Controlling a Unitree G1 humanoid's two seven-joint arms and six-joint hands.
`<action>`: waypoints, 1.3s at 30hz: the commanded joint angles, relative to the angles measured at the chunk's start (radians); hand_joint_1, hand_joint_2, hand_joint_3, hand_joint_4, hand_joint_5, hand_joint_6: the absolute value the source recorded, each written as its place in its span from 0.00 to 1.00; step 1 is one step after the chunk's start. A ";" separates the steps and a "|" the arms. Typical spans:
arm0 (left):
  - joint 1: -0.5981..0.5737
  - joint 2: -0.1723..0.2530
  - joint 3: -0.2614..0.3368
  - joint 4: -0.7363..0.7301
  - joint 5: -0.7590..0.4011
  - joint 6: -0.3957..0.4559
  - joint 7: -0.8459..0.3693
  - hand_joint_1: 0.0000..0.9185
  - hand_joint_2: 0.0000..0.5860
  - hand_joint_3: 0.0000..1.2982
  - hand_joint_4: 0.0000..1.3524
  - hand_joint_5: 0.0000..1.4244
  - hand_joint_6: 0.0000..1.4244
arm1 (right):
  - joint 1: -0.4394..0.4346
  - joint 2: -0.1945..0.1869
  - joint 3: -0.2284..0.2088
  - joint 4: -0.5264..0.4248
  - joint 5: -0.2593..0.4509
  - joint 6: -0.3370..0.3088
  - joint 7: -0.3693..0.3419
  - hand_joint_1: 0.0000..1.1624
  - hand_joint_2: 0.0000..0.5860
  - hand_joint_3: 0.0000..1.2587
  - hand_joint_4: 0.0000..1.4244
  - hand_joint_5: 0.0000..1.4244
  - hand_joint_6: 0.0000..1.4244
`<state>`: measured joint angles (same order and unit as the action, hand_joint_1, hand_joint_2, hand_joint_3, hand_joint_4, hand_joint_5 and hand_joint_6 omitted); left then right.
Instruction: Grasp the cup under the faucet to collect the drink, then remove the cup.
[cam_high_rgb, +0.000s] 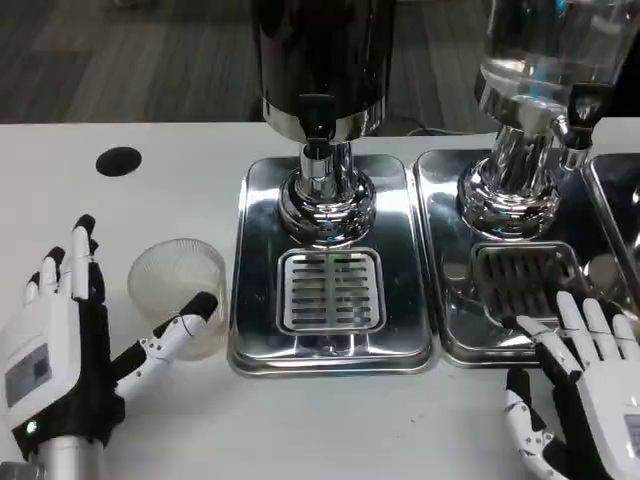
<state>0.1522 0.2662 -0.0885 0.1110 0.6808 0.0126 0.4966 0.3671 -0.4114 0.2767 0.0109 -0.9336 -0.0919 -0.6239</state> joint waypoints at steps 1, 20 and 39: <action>-0.052 0.023 -0.029 -0.038 0.050 0.092 -0.086 0.06 0.05 0.00 0.00 0.02 0.04 | 0.001 -0.008 -0.003 -0.004 0.006 -0.014 0.010 0.06 0.86 0.23 0.02 0.00 0.01; -0.063 0.049 -0.092 -0.099 0.139 0.275 -0.201 0.11 0.07 0.09 0.06 0.24 0.29 | -0.023 0.001 0.006 0.030 0.023 -0.033 0.004 0.07 0.85 0.25 0.04 0.00 0.05; -0.129 0.055 -0.134 -0.059 0.131 0.309 -0.232 0.18 0.14 0.22 0.22 0.40 0.50 | -0.025 0.002 -0.009 0.055 0.047 -0.064 -0.006 0.08 0.85 0.29 0.05 0.01 0.08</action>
<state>0.0282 0.3192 -0.2145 0.0339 0.7993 0.3167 0.2648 0.3462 -0.4061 0.2776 0.0643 -0.8940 -0.1461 -0.6198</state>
